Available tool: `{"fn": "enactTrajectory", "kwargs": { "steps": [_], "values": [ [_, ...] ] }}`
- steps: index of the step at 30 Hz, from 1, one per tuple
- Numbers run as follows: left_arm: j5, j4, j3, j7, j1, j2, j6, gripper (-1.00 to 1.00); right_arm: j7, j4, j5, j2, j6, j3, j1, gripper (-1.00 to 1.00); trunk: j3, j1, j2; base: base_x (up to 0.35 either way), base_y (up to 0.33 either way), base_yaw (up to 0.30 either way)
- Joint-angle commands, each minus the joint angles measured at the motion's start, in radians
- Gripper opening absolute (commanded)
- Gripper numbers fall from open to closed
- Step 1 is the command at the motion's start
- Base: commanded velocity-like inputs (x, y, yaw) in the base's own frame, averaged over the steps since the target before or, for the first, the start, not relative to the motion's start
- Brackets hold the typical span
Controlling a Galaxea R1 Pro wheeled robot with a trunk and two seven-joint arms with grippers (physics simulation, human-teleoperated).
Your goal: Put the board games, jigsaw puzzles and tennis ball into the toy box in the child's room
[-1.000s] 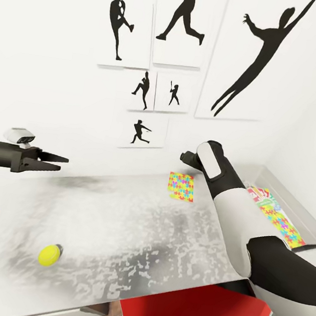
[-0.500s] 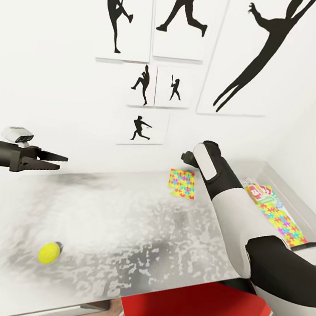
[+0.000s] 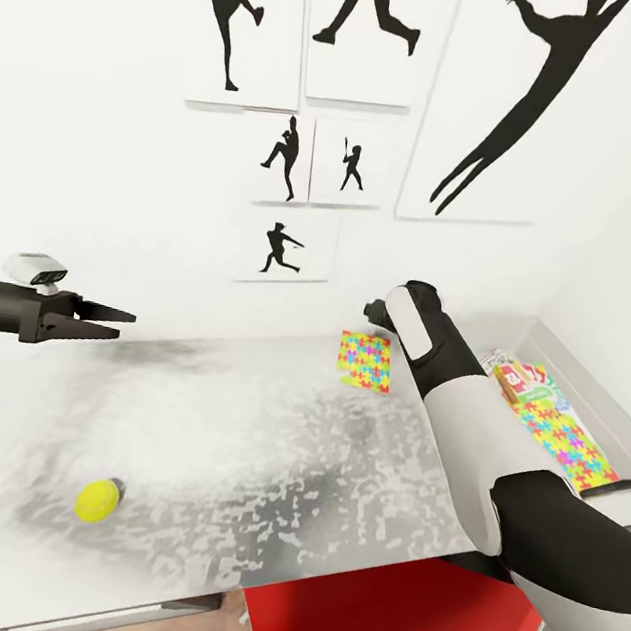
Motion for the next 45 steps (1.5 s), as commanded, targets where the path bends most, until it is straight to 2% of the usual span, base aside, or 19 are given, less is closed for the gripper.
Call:
{"fn": "enactTrajectory", "kwargs": {
  "steps": [1,33,40,45],
  "values": [
    [0.000,0.000,-0.001,-0.004,-0.001,0.001,0.011,1.00,-0.010,-0.001,-0.010,-0.001,0.001,0.004,-0.001,1.00,-0.003,0.000,-0.002,0.000,0.000,0.000],
    [0.001,-0.002,0.000,-0.004,-0.001,0.001,0.011,1.00,-0.010,-0.001,-0.008,0.000,-0.001,0.009,-0.002,1.00,-0.056,0.000,-0.002,0.000,0.000,0.000],
    [0.000,-0.002,0.000,-0.004,-0.001,0.001,0.011,1.00,-0.010,0.000,-0.007,0.000,-0.001,0.010,-0.046,1.00,-0.068,0.000,-0.002,0.000,0.000,0.000],
    [0.000,-0.002,0.000,-0.004,-0.001,0.001,0.011,1.00,-0.011,0.001,0.026,0.001,-0.001,0.009,-0.067,1.00,-0.076,0.000,-0.002,0.000,0.000,0.000]
  ]
}}
